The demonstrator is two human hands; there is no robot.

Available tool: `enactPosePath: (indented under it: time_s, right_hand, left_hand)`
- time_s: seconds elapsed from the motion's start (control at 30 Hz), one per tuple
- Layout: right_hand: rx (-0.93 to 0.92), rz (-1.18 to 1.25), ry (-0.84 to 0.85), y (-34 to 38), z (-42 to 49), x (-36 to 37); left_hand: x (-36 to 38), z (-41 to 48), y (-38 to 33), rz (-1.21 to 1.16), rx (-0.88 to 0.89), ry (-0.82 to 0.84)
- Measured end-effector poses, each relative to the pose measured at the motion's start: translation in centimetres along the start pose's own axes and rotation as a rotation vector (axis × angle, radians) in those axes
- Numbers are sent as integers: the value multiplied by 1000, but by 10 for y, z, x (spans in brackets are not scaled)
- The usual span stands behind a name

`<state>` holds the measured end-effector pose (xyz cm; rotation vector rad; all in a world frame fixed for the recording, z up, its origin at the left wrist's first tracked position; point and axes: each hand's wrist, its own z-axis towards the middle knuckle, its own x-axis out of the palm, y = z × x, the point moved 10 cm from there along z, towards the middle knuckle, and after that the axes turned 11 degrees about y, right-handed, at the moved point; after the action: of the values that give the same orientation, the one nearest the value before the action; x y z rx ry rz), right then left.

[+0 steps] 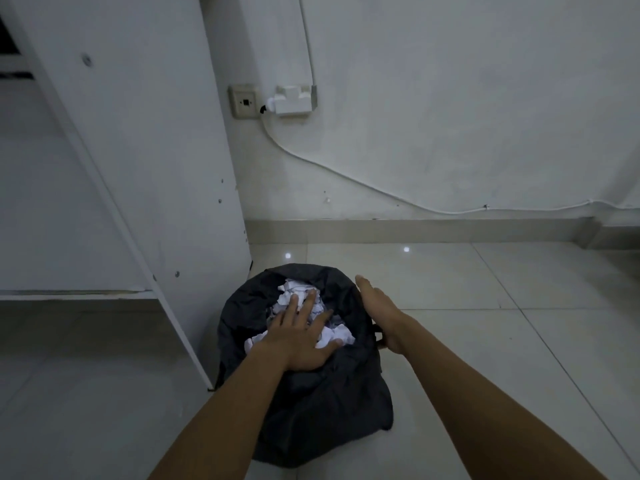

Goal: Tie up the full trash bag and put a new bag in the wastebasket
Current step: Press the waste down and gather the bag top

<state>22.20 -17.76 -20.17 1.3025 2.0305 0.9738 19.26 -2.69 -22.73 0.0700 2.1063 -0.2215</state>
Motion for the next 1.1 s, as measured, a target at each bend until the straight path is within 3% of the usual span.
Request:
enactPosePath:
  time_s: [0.2,0.43,0.67,0.83,0.93,1.1]
  right_hand:
    - [110,75,73,-15,9,8]
    - [91,134,65,-15,23,5]
    - [-126,200,-184,-1,26,-32]
    - [-163,126,-232,1,23,-41]
    - [-20,129,-271,-13,23,-43]
    - [75,56,-123,-11,20,-28]
  left_hand:
    - [-37,-24,-2,-24,-1,-373]
    - [-10,3,1,-151,43,-126]
    - [17,12,-24,-189,94,50]
    - [3,-3,-31,-166,90,89]
    - [-24,-14,-27,15,113,16]
    - [-9,-24,-28,68,113,-76]
